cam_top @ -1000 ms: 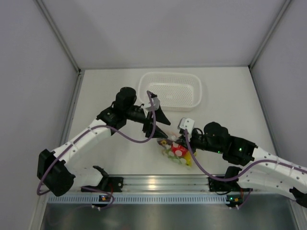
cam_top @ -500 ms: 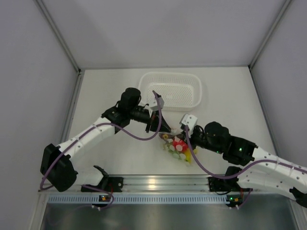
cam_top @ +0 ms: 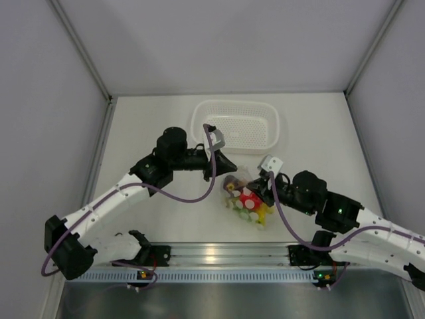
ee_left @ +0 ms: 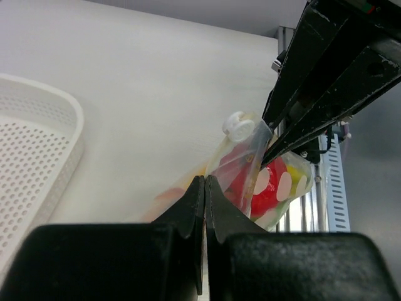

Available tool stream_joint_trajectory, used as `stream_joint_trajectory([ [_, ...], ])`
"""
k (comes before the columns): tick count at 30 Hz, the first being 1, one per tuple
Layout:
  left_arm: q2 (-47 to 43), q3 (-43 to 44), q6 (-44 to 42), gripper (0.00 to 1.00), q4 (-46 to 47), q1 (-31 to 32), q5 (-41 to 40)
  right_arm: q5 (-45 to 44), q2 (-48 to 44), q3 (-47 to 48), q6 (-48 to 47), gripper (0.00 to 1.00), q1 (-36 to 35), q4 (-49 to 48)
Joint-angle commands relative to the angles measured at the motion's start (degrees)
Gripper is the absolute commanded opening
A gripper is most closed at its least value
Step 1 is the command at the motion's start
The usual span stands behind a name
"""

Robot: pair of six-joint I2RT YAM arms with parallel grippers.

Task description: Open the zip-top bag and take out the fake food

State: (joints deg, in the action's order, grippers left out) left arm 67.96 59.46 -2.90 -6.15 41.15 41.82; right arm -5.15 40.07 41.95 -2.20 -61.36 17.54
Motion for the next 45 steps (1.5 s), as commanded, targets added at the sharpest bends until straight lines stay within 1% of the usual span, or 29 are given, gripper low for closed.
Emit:
stream_joint_trajectory([
  [1, -3.9, -1.5, 1.2, 0.00, 8.3, 0.9, -9.2, -0.5, -1.1, -0.6, 1.8, 0.14, -0.3, -3.6],
  [2, -4.1, -1.5, 1.1, 0.00, 8.3, 1.4, -9.9, -0.7, -1.1, -0.4, 3.6, 0.19, -0.3, -3.7],
  [3, -4.2, -1.5, 0.6, 0.00, 8.3, 2.0, -11.2, -1.1, -0.8, -0.2, 4.6, 0.32, -0.3, -3.7],
  [4, -4.1, -1.5, 0.4, 0.00, 8.3, 3.2, -11.7, -1.8, -0.5, 0.3, 5.4, 0.39, -0.3, -4.2],
  [7, -3.9, -1.6, 0.2, 0.00, 8.3, 4.9, -13.0, -5.8, 0.6, 2.7, 8.1, 0.41, -0.3, -5.1],
  [10, -3.3, -1.6, 0.3, 0.00, 8.3, 5.2, -13.1, -6.0, 2.3, 5.0, 7.3, 0.39, -0.3, -5.0],
  [12, -3.0, -1.6, 0.5, 0.00, 8.3, 5.2, -13.3, -6.6, 3.3, 5.9, 6.5, 0.35, -0.3, -4.6],
  [14, -3.0, -1.8, 0.6, 0.00, 8.3, 5.3, -13.9, -6.7, 3.3, 5.9, 6.4, 0.34, -0.3, -5.0],
  [15, -3.2, -2.0, 0.6, 0.00, 8.3, 5.3, -13.8, -6.5, 3.2, 5.7, 6.6, 0.27, -0.3, -5.5],
  [17, -3.2, -2.2, 0.7, 0.00, 8.3, 5.3, -13.7, -6.3, 2.7, 4.7, 6.3, 0.21, -0.3, -6.4],
  [18, -3.0, -2.2, 0.6, 0.00, 8.3, 5.3, -13.4, -6.3, 2.5, 4.5, 6.2, 0.12, -0.3, -6.6],
  [20, -3.0, -2.2, 0.8, 0.00, 8.3, 5.3, -12.7, -6.5, 1.9, 3.8, 5.3, 0.08, -0.3, -7.1],
  [22, -2.8, -2.5, 1.0, 0.00, 8.3, 5.3, -12.3, -6.3, 1.1, 2.8, 4.9, 0.09, -0.3, -8.4],
  [23, -2.6, -2.6, 1.0, 0.00, 8.3, 5.3, -12.0, -6.5, 0.7, 2.5, 4.7, 0.18, -0.3, -8.7],
  [25, -2.3, -2.7, 1.5, 0.00, 8.3, 5.3, -11.9, -6.9, 0.4, 2.4, 4.7, 0.22, -0.3, -9.3],
  [26, -2.0, -2.7, 1.7, 0.00, 8.3, 5.3, -11.5, -6.8, 0.4, 2.5, 4.4, 0.23, -0.3, -9.2],
  [28, -1.7, -2.9, 1.9, 0.00, 8.6, 5.3, -11.2, -7.0, 0.9, 2.8, 4.3, 0.23, -0.3, -9.3],
  [30, -1.6, -2.9, 2.2, 0.00, 8.9, 5.3, -11.1, -7.0, 1.6, 3.0, 4.2, 0.19, -0.3, -9.2],
  [31, -1.7, -2.9, 2.3, 0.00, 9.0, 5.3, -11.1, -6.9, 1.8, 3.0, 3.9, 0.16, -0.3, -9.0],
  [32, -1.6, -2.8, 2.5, 0.00, 9.0, 5.3, -11.1, -7.1, 2.0, 3.0, 3.6, 0.06, -0.3, -8.9],
  [33, -2.0, -2.8, 2.6, 0.00, 9.0, 5.3, -11.2, -7.0, 2.5, 3.0, 3.6, 0.05, -0.4, -8.8],
  [34, -1.9, -2.9, 2.6, 0.00, 9.0, 5.3, -11.2, -6.8, 2.7, 2.6, 3.6, 0.06, -0.3, -8.8],
  [35, -2.0, -2.9, 2.6, 0.00, 9.0, 5.3, -11.2, -6.8, 2.6, 2.4, 3.7, 0.10, -0.4, -8.8],
  [37, -2.3, -3.0, 2.6, 0.00, 9.0, 5.3, -11.4, -6.3, 2.4, 1.5, 3.8, 0.13, -0.4, -9.4],
  [38, -2.3, -3.1, 2.7, 0.00, 9.0, 5.3, -11.4, -6.0, 2.3, 1.1, 3.8, 0.17, -0.3, -10.2],
  [39, -2.3, -3.1, 2.7, 0.00, 9.0, 5.3, -11.3, -6.0, 2.1, 0.8, 3.8, 0.18, -0.4, -10.6],
  [45, -2.7, -3.4, 2.6, 0.00, 9.1, 5.3, -10.6, -6.1, 2.7, -1.3, 3.9, 0.17, -0.3, -12.6],
])
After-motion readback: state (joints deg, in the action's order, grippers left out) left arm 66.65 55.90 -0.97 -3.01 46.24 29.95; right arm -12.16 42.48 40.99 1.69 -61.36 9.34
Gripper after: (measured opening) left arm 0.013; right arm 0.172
